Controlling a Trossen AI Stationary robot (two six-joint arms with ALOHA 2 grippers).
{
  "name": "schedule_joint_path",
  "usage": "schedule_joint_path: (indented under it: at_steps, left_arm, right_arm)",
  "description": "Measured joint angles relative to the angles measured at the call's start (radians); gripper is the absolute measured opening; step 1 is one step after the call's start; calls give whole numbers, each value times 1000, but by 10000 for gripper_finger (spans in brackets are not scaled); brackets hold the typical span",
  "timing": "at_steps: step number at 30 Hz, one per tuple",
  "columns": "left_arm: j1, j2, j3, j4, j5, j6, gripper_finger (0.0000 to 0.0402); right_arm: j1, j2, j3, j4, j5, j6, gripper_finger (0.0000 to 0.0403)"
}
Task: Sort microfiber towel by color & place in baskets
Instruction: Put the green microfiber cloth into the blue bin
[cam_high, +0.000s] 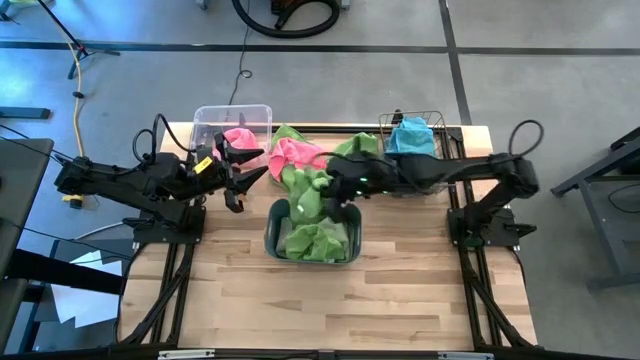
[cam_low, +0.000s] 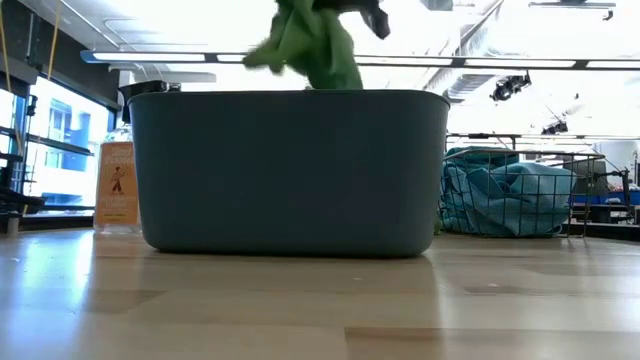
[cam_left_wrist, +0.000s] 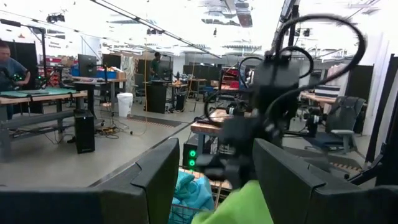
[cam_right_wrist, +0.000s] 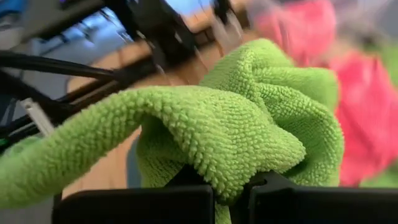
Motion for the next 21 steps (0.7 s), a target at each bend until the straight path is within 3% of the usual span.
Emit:
schedule_joint_path:
  at_steps: [7, 21]
  left_arm:
    - [0, -6, 0, -3, 0, -1, 193]
    - [0, -47, 0, -1, 0, -1, 193]
  right_arm:
    - [-11, 166, 142, -237, -36, 272, 0]
    - [60, 330, 144, -262, -78, 580, 0]
